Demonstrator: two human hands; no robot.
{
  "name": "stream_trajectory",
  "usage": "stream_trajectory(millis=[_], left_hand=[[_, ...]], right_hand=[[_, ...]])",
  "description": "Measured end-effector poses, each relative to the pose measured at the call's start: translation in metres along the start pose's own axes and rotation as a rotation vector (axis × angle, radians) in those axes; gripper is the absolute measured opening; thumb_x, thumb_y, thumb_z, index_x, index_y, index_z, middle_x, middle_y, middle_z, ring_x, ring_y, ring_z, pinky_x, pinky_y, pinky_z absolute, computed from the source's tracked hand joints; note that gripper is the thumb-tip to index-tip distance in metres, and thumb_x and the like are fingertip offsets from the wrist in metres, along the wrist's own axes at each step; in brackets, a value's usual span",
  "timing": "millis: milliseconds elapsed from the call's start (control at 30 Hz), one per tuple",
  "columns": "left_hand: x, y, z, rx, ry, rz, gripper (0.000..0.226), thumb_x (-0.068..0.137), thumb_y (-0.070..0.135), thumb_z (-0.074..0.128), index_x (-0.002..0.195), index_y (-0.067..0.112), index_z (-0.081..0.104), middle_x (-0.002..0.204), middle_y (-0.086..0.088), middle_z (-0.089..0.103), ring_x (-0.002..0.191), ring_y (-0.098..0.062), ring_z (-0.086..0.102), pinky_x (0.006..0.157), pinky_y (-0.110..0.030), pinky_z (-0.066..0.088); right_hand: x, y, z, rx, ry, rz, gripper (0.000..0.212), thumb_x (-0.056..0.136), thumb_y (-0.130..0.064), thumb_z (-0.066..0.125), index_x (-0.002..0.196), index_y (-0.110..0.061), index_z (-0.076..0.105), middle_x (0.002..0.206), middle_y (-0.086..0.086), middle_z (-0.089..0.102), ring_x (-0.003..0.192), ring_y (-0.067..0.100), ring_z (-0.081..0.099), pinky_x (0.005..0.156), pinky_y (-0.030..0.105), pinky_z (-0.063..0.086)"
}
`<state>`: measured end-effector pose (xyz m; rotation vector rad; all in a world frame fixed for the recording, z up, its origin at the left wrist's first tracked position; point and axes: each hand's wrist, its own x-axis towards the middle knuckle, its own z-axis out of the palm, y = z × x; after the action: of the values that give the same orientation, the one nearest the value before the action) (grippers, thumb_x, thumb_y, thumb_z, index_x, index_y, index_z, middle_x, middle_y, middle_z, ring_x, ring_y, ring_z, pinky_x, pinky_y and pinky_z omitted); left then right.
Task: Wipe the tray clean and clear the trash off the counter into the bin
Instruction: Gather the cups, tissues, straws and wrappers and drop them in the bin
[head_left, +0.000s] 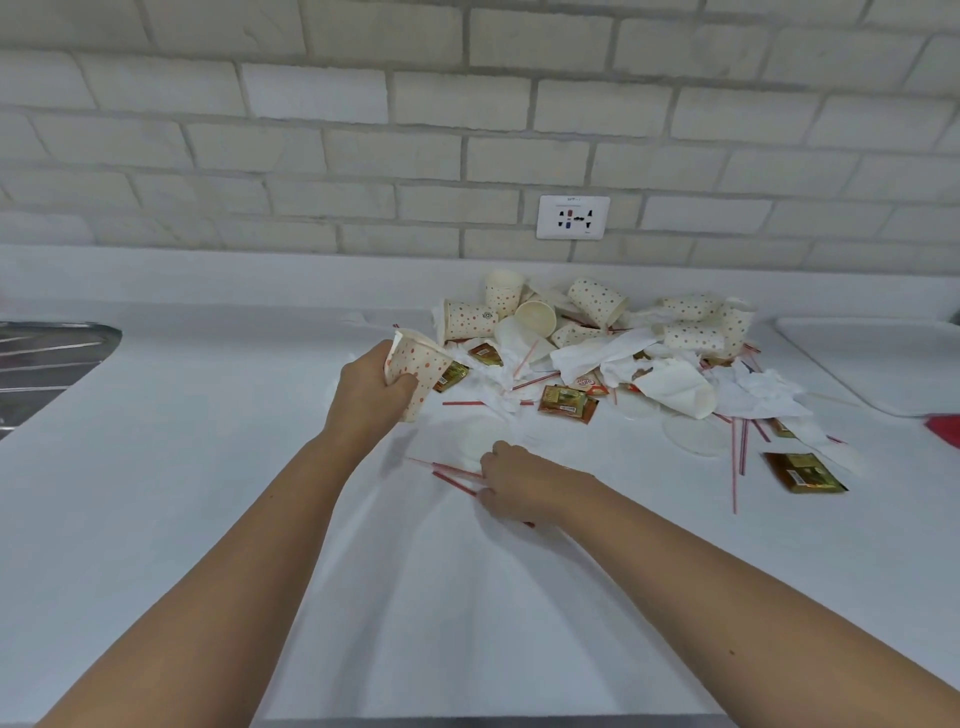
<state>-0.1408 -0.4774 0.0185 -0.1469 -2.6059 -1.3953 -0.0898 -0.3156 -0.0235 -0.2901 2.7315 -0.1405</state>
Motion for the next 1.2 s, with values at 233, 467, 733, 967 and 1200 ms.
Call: stream_trajectory(millis=[233, 467, 733, 967, 1200], left_hand=[[-0.004, 0.010, 0.008, -0.022, -0.025, 0.012, 0.040, 0.089, 0.006, 0.050, 0.128, 0.011, 0.052, 0.120, -0.011, 0.059, 0.093, -0.019, 0.050, 0.073, -0.030, 0.043], [-0.012, 0.011, 0.006, -0.029, -0.027, 0.014, 0.038, 0.089, 0.007, 0.050, 0.127, 0.011, 0.053, 0.121, -0.011, 0.059, 0.094, -0.020, 0.051, 0.072, -0.031, 0.044], [-0.018, 0.013, -0.001, -0.076, 0.013, 0.012, 0.034, 0.088, 0.005, 0.050, 0.120, 0.010, 0.056, 0.103, -0.001, 0.056, 0.091, -0.019, 0.051, 0.071, -0.029, 0.041], [-0.022, 0.019, 0.009, -0.176, 0.042, 0.013, 0.032, 0.088, 0.002, 0.050, 0.120, 0.008, 0.056, 0.101, 0.002, 0.055, 0.092, -0.019, 0.051, 0.060, -0.021, 0.041], [-0.031, 0.027, 0.037, -0.235, -0.025, 0.028, 0.030, 0.090, 0.009, 0.050, 0.119, 0.009, 0.057, 0.103, 0.000, 0.058, 0.096, -0.021, 0.055, 0.073, -0.028, 0.044]], right_hand=[[0.002, -0.027, -0.001, -0.133, 0.038, 0.026, 0.029, 0.089, 0.002, 0.049, 0.117, -0.001, 0.054, 0.097, 0.012, 0.052, 0.095, 0.031, 0.055, 0.072, 0.030, 0.037], [0.004, -0.024, 0.011, -0.120, -0.019, 0.030, 0.029, 0.094, -0.002, 0.040, 0.118, -0.001, 0.055, 0.120, 0.013, 0.056, 0.101, 0.028, 0.056, 0.079, 0.032, 0.045], [-0.006, -0.016, 0.005, 0.089, 0.027, 0.107, 0.035, 0.094, 0.000, 0.037, 0.129, 0.001, 0.041, 0.124, 0.018, 0.053, 0.111, 0.032, 0.055, 0.073, 0.030, 0.036], [-0.024, 0.047, -0.013, 0.322, 0.119, 0.168, 0.006, 0.099, -0.010, 0.031, 0.104, -0.009, 0.034, 0.101, 0.015, 0.048, 0.085, 0.023, 0.043, 0.068, 0.032, 0.035], [-0.031, 0.075, 0.017, 0.310, 0.114, 0.288, 0.034, 0.087, -0.041, 0.062, 0.092, -0.009, 0.050, 0.099, 0.010, 0.052, 0.085, 0.019, 0.047, 0.066, 0.027, 0.035]])
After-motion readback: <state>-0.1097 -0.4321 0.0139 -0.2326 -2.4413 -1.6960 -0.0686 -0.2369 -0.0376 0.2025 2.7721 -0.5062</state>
